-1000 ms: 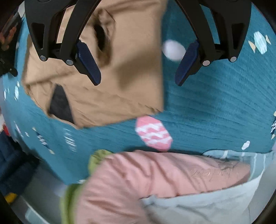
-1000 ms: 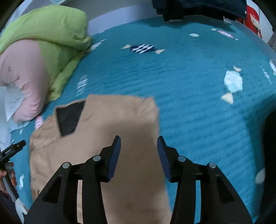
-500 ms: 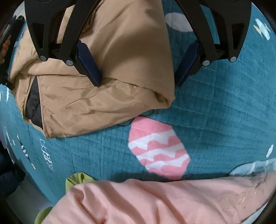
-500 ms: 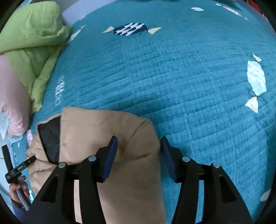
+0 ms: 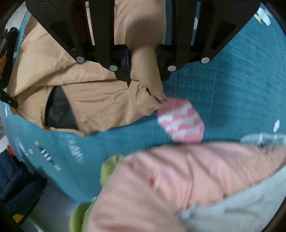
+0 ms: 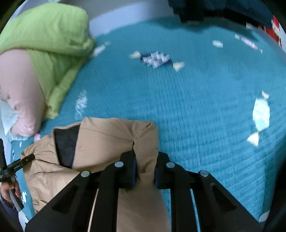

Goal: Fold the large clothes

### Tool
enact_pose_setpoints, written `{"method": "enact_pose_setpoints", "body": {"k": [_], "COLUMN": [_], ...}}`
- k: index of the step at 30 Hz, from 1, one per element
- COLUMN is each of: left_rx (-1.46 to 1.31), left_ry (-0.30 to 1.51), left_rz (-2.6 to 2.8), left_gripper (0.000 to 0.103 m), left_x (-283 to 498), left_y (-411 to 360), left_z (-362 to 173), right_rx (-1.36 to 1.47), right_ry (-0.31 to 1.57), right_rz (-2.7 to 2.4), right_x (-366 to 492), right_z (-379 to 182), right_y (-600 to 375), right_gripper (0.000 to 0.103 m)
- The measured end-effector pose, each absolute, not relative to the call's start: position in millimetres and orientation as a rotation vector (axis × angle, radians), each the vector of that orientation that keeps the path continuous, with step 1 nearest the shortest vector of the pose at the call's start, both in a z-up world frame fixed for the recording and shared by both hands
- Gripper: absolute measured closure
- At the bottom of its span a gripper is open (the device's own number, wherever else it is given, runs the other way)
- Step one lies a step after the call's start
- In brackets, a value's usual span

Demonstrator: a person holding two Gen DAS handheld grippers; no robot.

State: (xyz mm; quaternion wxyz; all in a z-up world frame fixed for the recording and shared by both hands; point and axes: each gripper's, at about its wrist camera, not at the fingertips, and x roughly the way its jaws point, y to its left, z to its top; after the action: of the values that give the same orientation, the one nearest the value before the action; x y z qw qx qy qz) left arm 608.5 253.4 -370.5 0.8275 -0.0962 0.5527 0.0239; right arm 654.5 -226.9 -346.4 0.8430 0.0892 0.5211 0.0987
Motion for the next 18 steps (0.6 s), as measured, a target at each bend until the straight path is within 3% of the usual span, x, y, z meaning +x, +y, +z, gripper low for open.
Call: {"method": "enact_pose_setpoints", "body": {"k": [7, 18], "left_rx": [-0.242, -0.258], "left_ry": [0.990, 0.891], "left_rz": [-0.003, -0.108], "left_gripper": [0.084, 0.084], "left_x": [600.2, 478.3], "left_y": [259.0, 235.2], "left_z": [-294.9, -249.9], "right_rx": [0.237, 0.191], "right_ry": [0.891, 0.862], "right_rz": [0.238, 0.297], "right_x": [639.8, 530.7], "right_z": [-275.6, -231.9], "right_y": [-231.6, -262.0], "right_gripper": [0.090, 0.090]}}
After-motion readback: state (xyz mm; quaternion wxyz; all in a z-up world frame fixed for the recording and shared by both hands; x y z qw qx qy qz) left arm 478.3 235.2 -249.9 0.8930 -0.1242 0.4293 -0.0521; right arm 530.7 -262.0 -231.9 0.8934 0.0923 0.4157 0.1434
